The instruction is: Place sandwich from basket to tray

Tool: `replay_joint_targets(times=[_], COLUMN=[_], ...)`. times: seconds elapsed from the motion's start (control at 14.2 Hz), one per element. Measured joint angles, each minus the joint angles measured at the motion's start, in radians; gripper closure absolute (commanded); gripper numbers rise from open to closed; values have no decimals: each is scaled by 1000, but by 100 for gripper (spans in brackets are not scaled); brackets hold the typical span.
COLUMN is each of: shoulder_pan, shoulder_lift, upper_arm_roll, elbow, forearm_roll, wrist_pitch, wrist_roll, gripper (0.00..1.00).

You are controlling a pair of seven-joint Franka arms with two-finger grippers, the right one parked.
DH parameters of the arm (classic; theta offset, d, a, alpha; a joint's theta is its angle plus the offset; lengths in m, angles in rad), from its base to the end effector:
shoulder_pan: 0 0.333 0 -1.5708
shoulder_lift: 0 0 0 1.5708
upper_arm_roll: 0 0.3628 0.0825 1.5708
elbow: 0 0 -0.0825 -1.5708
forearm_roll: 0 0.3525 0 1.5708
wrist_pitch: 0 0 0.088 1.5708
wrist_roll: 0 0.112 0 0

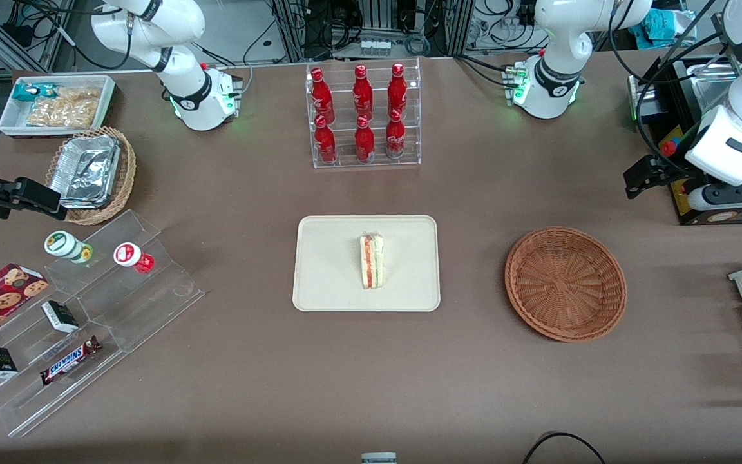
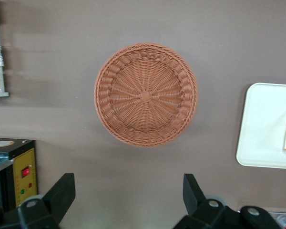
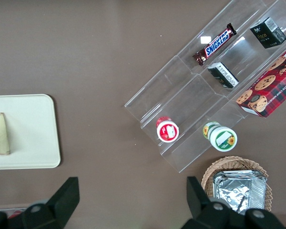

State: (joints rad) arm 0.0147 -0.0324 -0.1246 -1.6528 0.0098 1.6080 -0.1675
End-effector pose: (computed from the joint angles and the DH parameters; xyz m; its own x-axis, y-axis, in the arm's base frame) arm 0.5104 -0.0565 0.6500 0.9983 0.0573 -0.0102 0.0571 -0.9982 -0.0157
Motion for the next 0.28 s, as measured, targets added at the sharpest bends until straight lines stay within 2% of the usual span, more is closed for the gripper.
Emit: replay_joint_targets(times=[0.28], shoulder_pan=[2], shoulder_lift=[0], upper_arm_roll=[6], elbow=[0], forearm_roll=[-36], wrist_pitch=[0], wrist_roll=[21], gripper=[0])
